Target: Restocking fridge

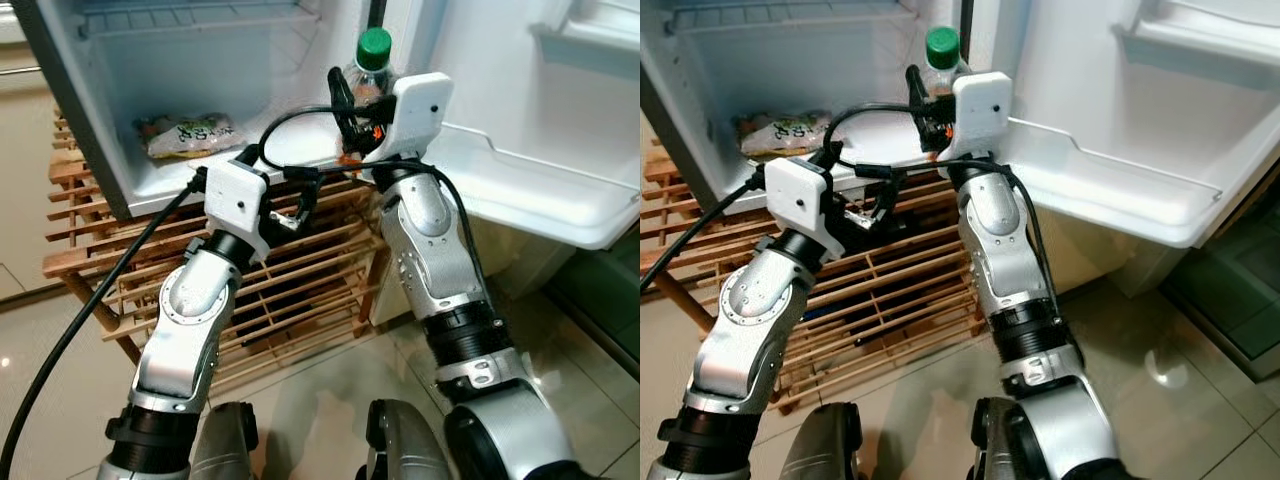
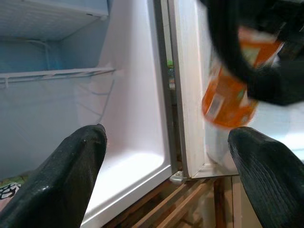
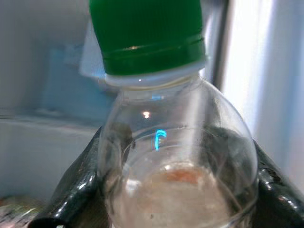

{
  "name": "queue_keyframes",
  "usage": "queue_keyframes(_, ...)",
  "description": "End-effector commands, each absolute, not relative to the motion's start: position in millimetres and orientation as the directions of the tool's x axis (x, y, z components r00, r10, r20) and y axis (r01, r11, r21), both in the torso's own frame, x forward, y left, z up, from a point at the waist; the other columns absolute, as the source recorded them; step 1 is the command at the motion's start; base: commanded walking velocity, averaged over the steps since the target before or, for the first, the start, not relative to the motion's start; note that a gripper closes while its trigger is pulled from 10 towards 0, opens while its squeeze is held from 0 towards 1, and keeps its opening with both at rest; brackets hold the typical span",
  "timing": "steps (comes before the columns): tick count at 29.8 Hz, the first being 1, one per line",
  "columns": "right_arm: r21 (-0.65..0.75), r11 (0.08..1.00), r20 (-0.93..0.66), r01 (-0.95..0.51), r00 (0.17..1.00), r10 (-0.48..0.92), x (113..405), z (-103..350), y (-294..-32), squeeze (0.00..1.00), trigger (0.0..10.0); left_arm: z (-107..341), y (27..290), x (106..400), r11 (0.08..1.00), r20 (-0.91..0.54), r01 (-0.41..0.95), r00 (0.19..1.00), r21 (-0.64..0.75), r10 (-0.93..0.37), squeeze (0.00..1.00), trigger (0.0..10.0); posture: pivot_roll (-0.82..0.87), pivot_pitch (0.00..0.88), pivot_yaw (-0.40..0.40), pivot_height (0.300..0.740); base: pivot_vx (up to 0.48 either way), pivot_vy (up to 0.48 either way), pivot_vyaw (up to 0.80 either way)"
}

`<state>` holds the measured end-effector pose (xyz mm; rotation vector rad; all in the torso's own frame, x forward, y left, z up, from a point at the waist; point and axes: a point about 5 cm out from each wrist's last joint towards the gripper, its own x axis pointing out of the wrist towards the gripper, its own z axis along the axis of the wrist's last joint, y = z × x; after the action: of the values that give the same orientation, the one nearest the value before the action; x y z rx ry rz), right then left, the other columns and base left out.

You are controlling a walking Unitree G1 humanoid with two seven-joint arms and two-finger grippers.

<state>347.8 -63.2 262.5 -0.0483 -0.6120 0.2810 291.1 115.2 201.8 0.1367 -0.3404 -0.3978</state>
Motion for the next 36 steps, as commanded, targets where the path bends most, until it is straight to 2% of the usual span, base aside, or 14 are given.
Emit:
queue_keyframes(1, -0.149, 0.974, 0.639, -0.171, 0.735, 0.227, 342.7, 280.2, -73.9, 0.0, 0.0, 204.3, 115.6, 292.0, 0.914, 0.299, 0.355, 0.867, 0.194, -0.4, 0.0, 10.0, -0.04, 0.0, -0.03, 0.613, 0.0, 0.0, 0.0)
queue_keyframes(4, -0.142, 0.977, 0.704, -0.16, 0.677, 0.213, 333.3, 300.8, -81.3, 0.0, 0.0, 205.0, 114.7, 290.4, 0.912, 0.299, 0.365, 0.863, 0.186, -0.406, 0.0, 10.0, -0.06, 0.0, -0.022, 0.613, 0.0, 0.0, 0.0)
queue_keyframes(5, -0.13, 0.974, 0.755, -0.187, 0.618, 0.22, 324.5, 317.2, -82.4, 0.0, 0.0, 205.1, 114.3, 289.5, 0.911, 0.299, 0.371, 0.862, 0.18, -0.41, 0.0, 10.0, -0.06, 0.0, -0.022, 0.613, 0.0, 0.0, 0.0)
queue_keyframes(6, -0.13, 0.974, 0.755, -0.187, 0.618, 0.22, 324.5, 317.2, -82.4, 0.0, 0.0, 205.1, 114.3, 289.5, 0.911, 0.299, 0.371, 0.862, 0.18, -0.41, 0.0, 10.0, -0.06, 0.0, -0.022, 0.613, 0.0, 0.0, 0.0)
queue_keyframes(9, -0.086, 0.958, 0.816, -0.274, 0.533, 0.226, 312.0, 342.1, -84.6, 0.0, 0.0, 204.5, 113.5, 288.7, 0.908, 0.297, 0.38, 0.859, 0.175, -0.417, 0.0, 10.0, -0.06, 0.0, -0.019, 0.613, 0.0, 0.0, 0.0)
queue_keyframes(14, -0.126, 0.967, 0.844, -0.222, 0.488, 0.222, 308.0, 356.5, -92.6, 0.0, 0.0, 204.2, 112.5, 288.6, 0.904, 0.292, 0.391, 0.856, 0.175, -0.427, 0.0, 10.0, -0.07, 0.0, -0.014, 0.613, 0.0, 0.0, 0.0)
queue_keyframes(15, -0.174, 0.975, 0.84, -0.135, 0.497, 0.219, 311.3, 355.1, -100.8, 0.0, 0.0, 203.4, 112.8, 289.2, 0.903, 0.289, 0.392, 0.857, 0.172, -0.427, 0.0, 10.0, -0.07, 0.0, -0.012, 0.613, 0.0, 0.0, 0.0)
queue_keyframes(18, -0.231, 0.972, 0.811, -0.039, 0.544, 0.214, 319.2, 345.3, -110.2, 0.0, 0.0, 199.7, 113.2, 290.0, 0.904, 0.273, 0.398, 0.862, 0.158, -0.427, 0.0, 10.0, -0.07, 0.0, -0.012, 0.613, 0.0, 0.0, 0.0)
queue_keyframes(22, -0.286, 0.958, 0.764, 0.018, 0.608, 0.217, 327.4, 326.2, -118.9, 0.0, 0.0, 184.4, 112.1, 293.3, 0.899, 0.215, 0.427, 0.873, 0.098, -0.438, 0.0, 10.0, -0.07, 0.0, -0.009, 0.613, 0.0, 0.0, 0.0)
queue_keyframes(26, -0.292, 0.955, 0.724, 0.048, 0.664, 0.187, 335.1, 305.7, -125.5, 0.0, 0.0, 173.4, 96.6, 295.5, 0.849, 0.167, 0.522, 0.832, 0.083, -0.529, 0.0, 10.0, -0.08, 0.0, 0.001, 0.613, 0.0, 0.0, 0.0)
queue_keyframes(29, -0.3, 0.952, 0.71, 0.062, 0.681, 0.18, 338.2, 298.3, -127.2, 0.0, 0.0, 174.1, 85.6, 294.8, 0.811, 0.17, 0.579, 0.794, 0.081, -0.583, 0.0, 10.0, -0.07, 0.0, 0.003, 0.613, 0.0, 0.0, 0.0)
queue_keyframes(30, -0.303, 0.95, 0.699, 0.074, 0.694, 0.169, 341.2, 294.0, -128.9, 0.0, 0.0, 175.0, 69.7, 293.7, 0.748, 0.167, 0.659, 0.73, 0.084, -0.662, 0.0, 10.0, -0.08, 0.0, 0.006, 0.613, 0.0, 0.0, 0.0)
queue_keyframes(33, -0.308, 0.948, 0.695, 0.085, 0.701, 0.163, 343.4, 291.8, -129.9, 0.0, 0.0, 178.3, 55.6, 291.0, 0.653, 0.164, 0.752, 0.635, 0.094, -0.755, 0.0, 10.0, -0.09, 0.0, 0.011, 0.613, 0.0, 0.0, 0.0)
queue_keyframes(36, -0.293, 0.953, 0.681, 0.079, 0.717, 0.15, 346.5, 288.0, -130.6, 0.0, 0.0, 187.4, 51.8, 296.7, 0.614, 0.182, 0.786, 0.594, 0.076, -0.783, 0.0, 10.0, -0.1, 0.0, 0.012, 0.613, 0.0, 0.0, 0.0)
